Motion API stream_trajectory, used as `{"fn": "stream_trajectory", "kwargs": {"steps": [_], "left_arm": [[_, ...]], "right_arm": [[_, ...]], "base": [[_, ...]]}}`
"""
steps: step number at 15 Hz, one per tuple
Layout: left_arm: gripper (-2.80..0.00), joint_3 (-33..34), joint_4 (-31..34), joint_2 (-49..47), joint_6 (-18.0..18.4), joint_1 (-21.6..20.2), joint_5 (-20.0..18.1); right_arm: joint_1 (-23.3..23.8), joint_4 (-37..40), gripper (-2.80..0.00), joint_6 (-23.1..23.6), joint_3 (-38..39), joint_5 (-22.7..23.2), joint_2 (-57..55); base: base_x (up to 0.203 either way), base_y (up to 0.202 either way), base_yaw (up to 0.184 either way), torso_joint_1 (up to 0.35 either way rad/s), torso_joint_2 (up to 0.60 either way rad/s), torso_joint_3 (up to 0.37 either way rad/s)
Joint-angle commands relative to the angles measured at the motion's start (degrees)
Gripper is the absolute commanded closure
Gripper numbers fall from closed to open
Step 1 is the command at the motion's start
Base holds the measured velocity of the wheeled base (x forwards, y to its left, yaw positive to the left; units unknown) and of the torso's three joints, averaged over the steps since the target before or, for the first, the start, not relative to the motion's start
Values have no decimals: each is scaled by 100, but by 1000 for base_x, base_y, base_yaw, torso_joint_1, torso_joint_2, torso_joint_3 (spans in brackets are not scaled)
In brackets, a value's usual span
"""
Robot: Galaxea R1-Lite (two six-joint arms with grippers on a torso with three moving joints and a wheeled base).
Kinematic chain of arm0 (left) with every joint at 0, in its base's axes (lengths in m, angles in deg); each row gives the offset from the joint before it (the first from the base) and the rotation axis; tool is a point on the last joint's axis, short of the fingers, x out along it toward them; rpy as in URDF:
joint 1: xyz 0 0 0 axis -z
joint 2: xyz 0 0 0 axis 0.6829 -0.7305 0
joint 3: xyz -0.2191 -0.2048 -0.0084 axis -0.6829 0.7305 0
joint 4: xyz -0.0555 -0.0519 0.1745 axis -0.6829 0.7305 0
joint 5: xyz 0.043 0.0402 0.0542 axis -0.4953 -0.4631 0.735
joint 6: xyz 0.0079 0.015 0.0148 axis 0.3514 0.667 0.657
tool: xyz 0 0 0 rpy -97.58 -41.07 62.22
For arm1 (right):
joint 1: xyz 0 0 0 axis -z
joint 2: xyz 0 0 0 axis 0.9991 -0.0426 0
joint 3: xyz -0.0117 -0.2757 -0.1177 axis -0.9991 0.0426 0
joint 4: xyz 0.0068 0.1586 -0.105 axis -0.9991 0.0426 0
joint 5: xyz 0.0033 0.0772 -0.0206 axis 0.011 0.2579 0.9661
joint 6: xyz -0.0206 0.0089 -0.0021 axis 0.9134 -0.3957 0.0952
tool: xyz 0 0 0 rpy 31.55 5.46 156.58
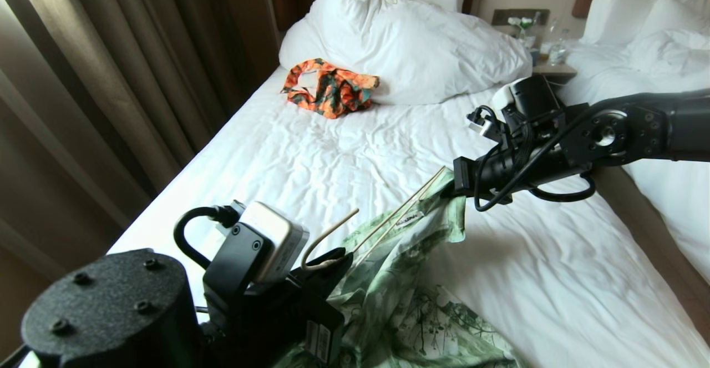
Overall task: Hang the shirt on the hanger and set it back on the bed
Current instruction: Hook the other side of the shirt onto the hanger
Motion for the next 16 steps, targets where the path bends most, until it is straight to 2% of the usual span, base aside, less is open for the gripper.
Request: {"fn": "stream_trajectory", "kwargs": {"steps": [1, 6, 16], "left_arm": [[0, -40, 27, 197, -1, 10, 21], [0, 66, 36, 285, -27, 204, 21], [0, 30, 36, 382, -71, 230, 23]], "right_arm": [[6, 8, 0, -5, -113, 6, -136], [-2, 7, 0, -7, -418, -11, -239], [-2, -1, 0, -5, -464, -20, -406]], "base": [[0, 0, 0, 0, 0, 0], [0, 0, 0, 0, 0, 0], [0, 0, 0, 0, 0, 0]]}}
